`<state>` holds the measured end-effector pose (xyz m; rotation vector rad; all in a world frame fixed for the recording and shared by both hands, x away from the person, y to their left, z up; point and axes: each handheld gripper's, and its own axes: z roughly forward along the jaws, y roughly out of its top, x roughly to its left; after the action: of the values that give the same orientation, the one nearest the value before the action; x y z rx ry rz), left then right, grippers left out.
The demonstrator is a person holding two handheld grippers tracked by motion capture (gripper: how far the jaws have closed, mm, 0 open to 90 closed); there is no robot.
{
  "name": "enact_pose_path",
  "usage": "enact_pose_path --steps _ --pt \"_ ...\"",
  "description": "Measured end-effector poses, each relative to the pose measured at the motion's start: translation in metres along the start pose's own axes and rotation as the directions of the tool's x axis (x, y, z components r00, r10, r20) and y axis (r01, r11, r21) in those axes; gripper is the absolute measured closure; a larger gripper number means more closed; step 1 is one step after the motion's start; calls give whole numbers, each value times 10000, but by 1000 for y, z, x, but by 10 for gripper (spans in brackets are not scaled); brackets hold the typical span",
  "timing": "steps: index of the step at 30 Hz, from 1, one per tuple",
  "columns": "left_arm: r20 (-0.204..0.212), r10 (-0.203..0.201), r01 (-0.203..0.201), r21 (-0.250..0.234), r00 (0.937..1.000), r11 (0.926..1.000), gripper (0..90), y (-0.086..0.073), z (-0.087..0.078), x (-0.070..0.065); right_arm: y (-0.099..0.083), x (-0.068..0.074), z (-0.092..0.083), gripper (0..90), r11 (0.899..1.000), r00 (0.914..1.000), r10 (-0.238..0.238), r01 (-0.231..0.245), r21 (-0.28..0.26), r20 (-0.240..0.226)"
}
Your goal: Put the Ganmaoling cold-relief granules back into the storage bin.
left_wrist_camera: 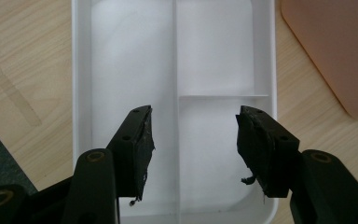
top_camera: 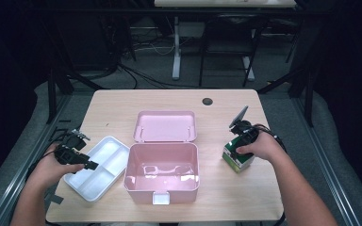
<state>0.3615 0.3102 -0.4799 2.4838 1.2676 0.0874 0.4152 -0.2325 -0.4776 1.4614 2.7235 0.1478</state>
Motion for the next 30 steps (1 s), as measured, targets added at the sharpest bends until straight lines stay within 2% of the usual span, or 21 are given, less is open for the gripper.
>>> enact_pose_path --steps 4,5,6,10,12,13,15,16,17,19,20,21,23,26,27,28,29,30 --pt "11 31 -31 -19 10000 10000 455 1 0 -1 0 4 -10 167 9992 9992 -385 384 -80 -92" --pt "11 33 -33 -19 10000 10000 455 1 0 -1 0 4 -12 167 9988 9983 -496 495 -53 -289" --pt "10 35 -35 -19 10000 10000 455 1 0 -1 0 6 -15 167 9984 9984 -566 567 89 -80" --pt "-4 50 -50 -27 10000 10000 455 1 0 -1 -1 9 -23 168 9953 9953 -964 963 -104 -107" --pt "-21 122 -122 -1 9999 9999 455 1 0 -1 -1 10 -28 169 9922 9924 -1228 1226 -207 -67" --pt "-5 130 -130 -15 9999 9999 455 1 0 -2 -1 11 -31 169 9907 9910 -1334 1336 -251 97" --pt "-4 131 -131 -15 9999 9999 455 2 0 -2 -1 12 -35 169 9874 9879 -1554 1553 -299 3" --pt "-15 123 -123 -22 9999 9999 455 1 1 -2 -1 13 -37 169 9852 9855 -1686 1691 -284 206" --pt "-2 120 -120 1 9999 9999 455 1 1 -1 -1 13 -38 170 9849 9852 -1713 1715 -226 102" --pt "-14 117 -117 14 9999 9999 455 1 1 -1 -1 14 -42 171 9824 9822 -1866 1866 10 200" --pt "-16 121 -121 13 9999 9999 455 1 1 -1 -1 15 -42 170 9804 9806 -1959 1961 -184 87" --pt "-12 116 -116 3 9999 9999 455 1 1 -1 0 17 -45 171 9792 9790 -2031 2030 51 175" --pt "-8 127 -127 -13 9999 9999 455 2 1 -2 0 19 -46 171 9749 9749 -2219 2222 -165 210" --pt "0 156 -156 -13 9999 9999 455 2 1 -2 1 22 -49 172 9719 9719 -2347 2349 -145 157" --pt "15 151 -151 -31 9999 9999 455 2 1 -3 3 25 -53 172 9633 9630 -2681 2684 -58 257" --pt "15 151 -151 -31 9999 9999 455 2 1 -3 3 25 -53 172 9633 9630 -2681 2684 -58 257" --pt "12 148 -148 7 9999 9999 455 2 2 -3 4 28 -56 172 9543 9538 -2983 2988 -84 351" --pt "-5 147 -147 8 9999 9999 455 2 2 -2 5 30 -57 172 9493 9486 -3139 3144 -65 402"
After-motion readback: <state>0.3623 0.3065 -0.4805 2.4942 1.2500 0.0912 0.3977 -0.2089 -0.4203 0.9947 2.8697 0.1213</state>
